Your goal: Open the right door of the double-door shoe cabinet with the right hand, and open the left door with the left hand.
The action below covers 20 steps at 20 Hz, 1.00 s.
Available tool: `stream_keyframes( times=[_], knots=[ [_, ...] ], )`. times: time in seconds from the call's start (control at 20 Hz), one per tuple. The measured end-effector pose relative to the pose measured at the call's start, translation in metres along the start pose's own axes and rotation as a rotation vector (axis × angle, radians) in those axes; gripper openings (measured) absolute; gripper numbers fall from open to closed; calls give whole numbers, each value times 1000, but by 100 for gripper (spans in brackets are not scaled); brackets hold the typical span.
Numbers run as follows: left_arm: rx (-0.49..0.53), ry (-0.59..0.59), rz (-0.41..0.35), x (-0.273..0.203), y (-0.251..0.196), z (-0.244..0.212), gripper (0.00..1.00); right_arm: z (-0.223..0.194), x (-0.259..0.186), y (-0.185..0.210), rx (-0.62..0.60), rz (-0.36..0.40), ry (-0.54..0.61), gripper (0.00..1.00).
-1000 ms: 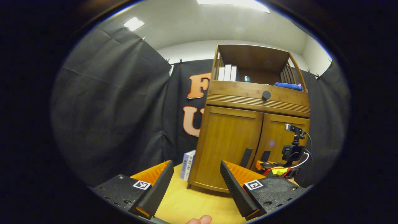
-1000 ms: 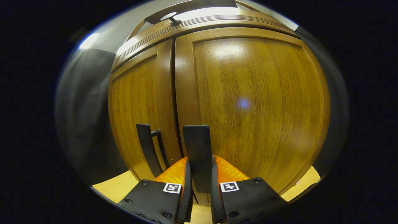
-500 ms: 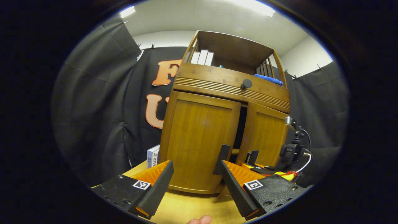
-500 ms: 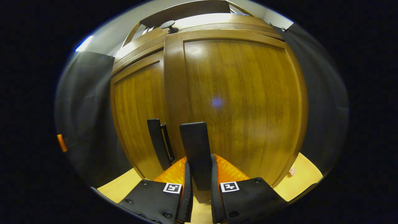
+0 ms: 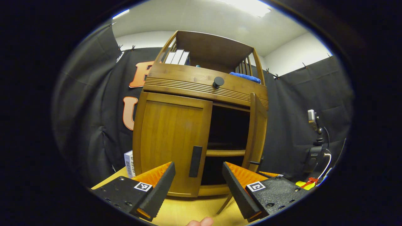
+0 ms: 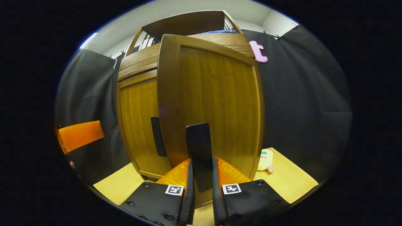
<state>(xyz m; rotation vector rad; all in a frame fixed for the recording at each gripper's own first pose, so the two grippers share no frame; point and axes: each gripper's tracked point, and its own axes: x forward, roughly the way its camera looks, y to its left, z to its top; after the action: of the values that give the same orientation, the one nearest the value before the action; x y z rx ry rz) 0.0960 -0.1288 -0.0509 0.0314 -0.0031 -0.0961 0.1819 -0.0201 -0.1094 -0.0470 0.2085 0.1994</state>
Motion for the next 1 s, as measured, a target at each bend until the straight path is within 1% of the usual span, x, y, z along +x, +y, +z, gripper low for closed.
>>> stream_keyframes(
  times=[0.05, 0.1, 0.15, 0.2, 0.3, 0.35, 0.4, 0.45, 0.5, 0.55, 0.6, 0.65, 0.7, 0.75, 0.8, 0.85, 0.9, 0.95, 1.0],
  knots=[
    [-11, -3, -5, 1, -5, -1, 96, -1, -8, -7, 5, -5, -7, 31],
    [-24, -3, -6, 2, -9, -2, 98, 0, -15, -14, 7, -11, -16, 31],
    [-35, 1, -3, 2, -12, -4, 91, 0, -22, -22, 5, -21, -21, 28],
    [-41, 7, 3, 3, -13, -7, 91, 0, -28, -30, 2, -33, -22, 31],
    [-48, 13, 20, 5, -13, -11, 90, -2, -47, -47, -11, -60, -23, 30],
    [-54, 16, 32, 4, -13, -14, 91, -1, -57, -56, -12, -75, -34, 30],
    [-62, 19, 43, 5, -13, -16, 94, -1, -61, -64, -15, -82, -38, 29],
    [-70, 21, 52, 5, -12, -18, 91, 0, -67, -74, -18, -92, -38, 28],
    [-78, 25, 58, 6, -13, -19, 90, 1, -70, -82, -15, -103, -45, 23],
    [-82, 30, 60, 7, -13, -21, 94, -1, -75, -90, -21, -113, -40, 18],
    [-81, 33, 59, 7, -14, -23, 90, 1, -78, -98, -23, -120, -46, 18],
    [-72, 35, 55, 8, -17, -24, 94, 1, -80, -105, -23, -131, -51, 18],
    [-55, 35, 51, 9, -17, -26, 94, -1, -80, -114, -30, -146, -51, 18],
    [-34, 29, 50, 9, -18, -25, 94, -6, -79, -126, -45, -174, -33, 22],
    [-16, 21, 50, 9, -18, -24, 91, 1, -80, -141, -60, -202, -61, 20],
    [-1, 11, 46, 9, -19, -22, 94, 2, -87, -154, -80, -222, -50, 17],
    [8, 4, 41, 10, -21, -22, 91, 2, -88, -159, -58, -199, -52, 11],
    [11, 0, 34, 10, -24, -21, 98, 0, -89, -160, -29, -182, -48, 5],
    [11, 0, 25, 12, -27, -22, 98, 2, -89, -160, -33, -162, -52, 0]
  ],
)
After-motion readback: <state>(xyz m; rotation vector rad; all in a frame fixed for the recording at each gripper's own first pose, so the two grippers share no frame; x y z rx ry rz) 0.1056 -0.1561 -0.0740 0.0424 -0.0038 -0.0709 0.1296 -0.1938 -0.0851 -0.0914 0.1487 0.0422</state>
